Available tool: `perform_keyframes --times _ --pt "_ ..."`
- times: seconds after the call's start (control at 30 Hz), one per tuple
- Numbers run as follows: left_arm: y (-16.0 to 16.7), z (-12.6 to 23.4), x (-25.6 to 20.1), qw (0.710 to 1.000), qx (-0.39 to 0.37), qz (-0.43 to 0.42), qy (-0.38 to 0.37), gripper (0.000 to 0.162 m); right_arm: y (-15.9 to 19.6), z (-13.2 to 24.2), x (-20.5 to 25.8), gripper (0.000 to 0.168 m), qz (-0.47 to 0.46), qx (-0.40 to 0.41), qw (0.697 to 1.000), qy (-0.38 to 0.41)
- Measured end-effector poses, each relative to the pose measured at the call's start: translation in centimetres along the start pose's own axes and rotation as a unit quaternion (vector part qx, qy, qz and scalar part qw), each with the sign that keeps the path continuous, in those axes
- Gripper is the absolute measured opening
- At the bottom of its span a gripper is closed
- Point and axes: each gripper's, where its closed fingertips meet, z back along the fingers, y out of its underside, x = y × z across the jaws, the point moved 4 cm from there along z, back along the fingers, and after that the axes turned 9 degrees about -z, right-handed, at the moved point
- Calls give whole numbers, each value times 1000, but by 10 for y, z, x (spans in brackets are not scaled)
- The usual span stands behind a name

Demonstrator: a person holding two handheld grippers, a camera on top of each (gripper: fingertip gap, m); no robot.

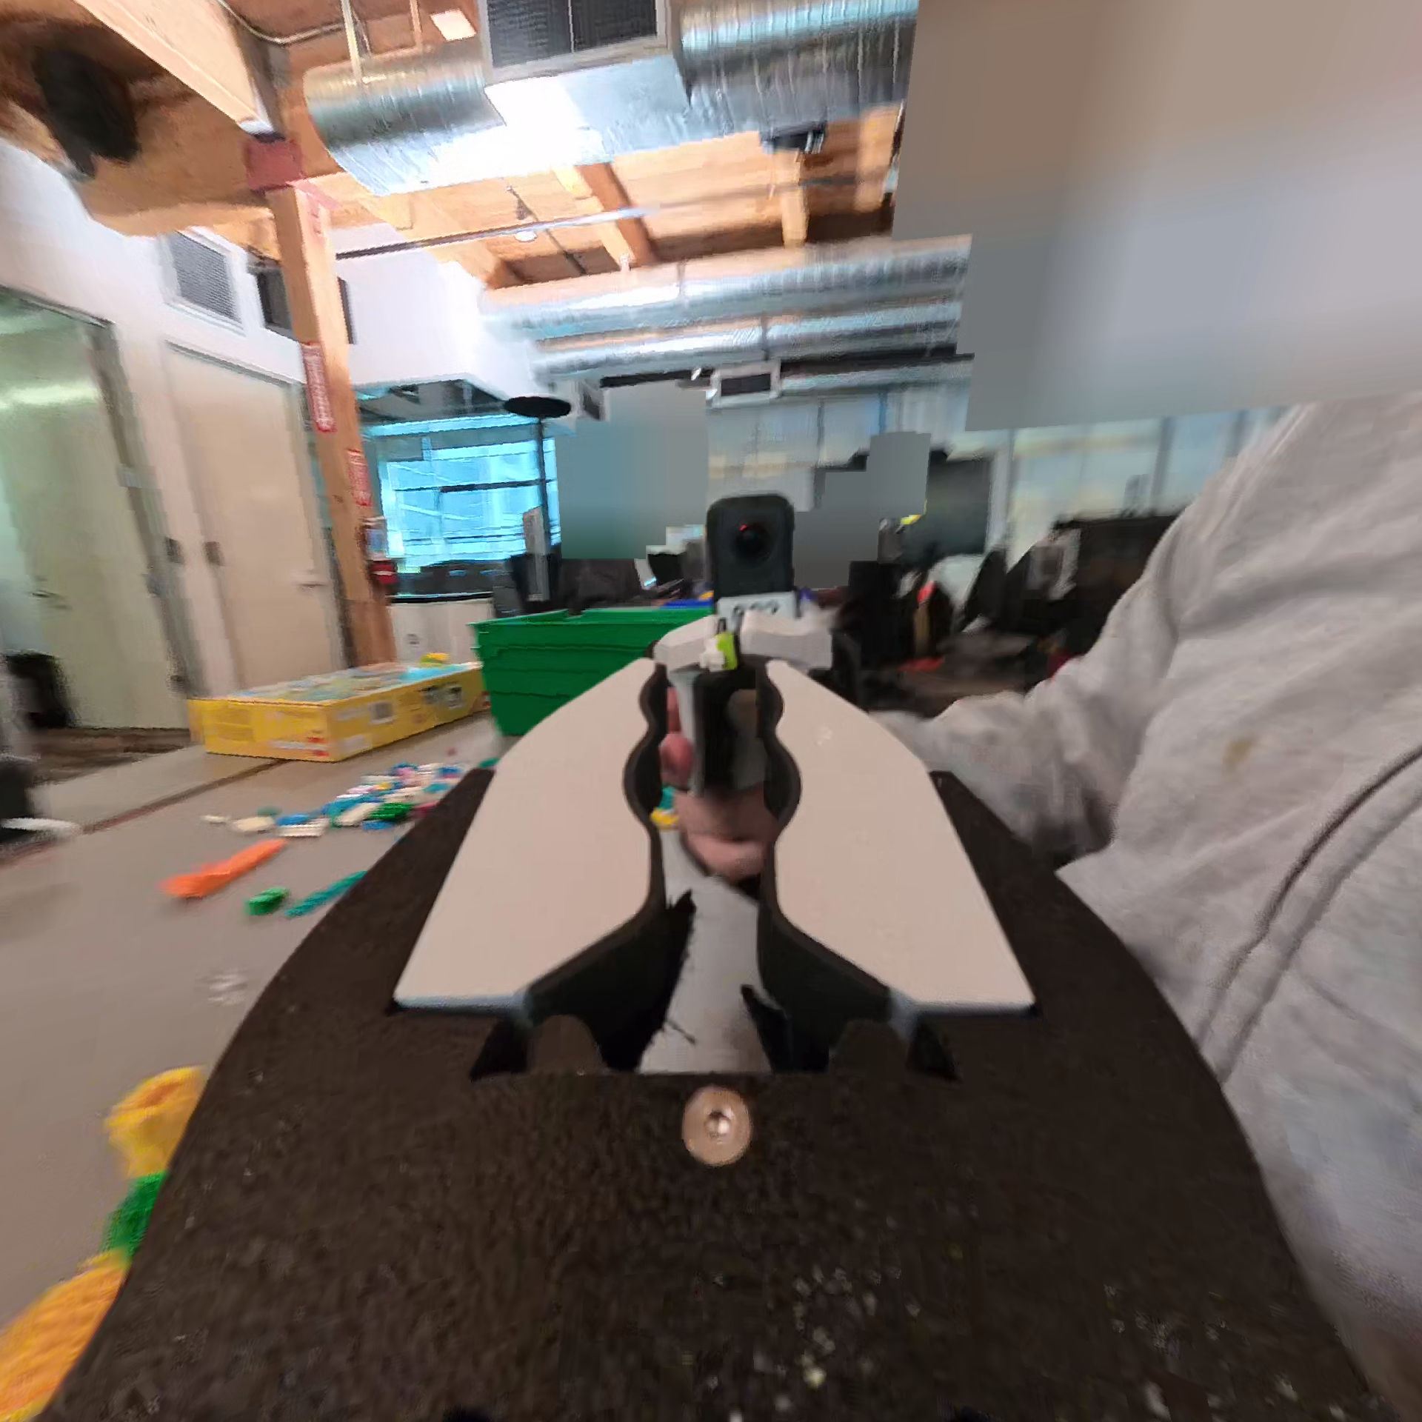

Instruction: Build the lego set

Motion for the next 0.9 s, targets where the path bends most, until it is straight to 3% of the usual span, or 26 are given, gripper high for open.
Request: perform_keyframes --times 0.07,0.17,0.23,0.4,0.63,0.67,0.83,0.9 --pt "1 3 3 989 61 -131 -36 25 0 5 -6 1 2 15 1000 10" --pt "4 4 5 929 138 -329 -94 21 4 9 -15 1 -20 30 999 17" --pt "6 2 2 895 153 -403 -110 15 8 10 -18 1 -42 36 998 13" --pt "17 3 -3 844 186 -493 -99 10 17 8 -19 1 -65 59 996 8" --pt "23 0 -6 810 207 -539 -100 10 23 7 -18 1 -92 73 993 -8" --pt "23 0 -7 806 208 -545 -98 4 23 7 -18 2 -94 71 993 -10" --pt "23 0 -5 804 223 -540 -109 2 21 7 -20 2 -103 60 993 -1" --pt "22 0 -3 805 223 -536 -127 2 21 5 -20 9 -110 48 993 4"
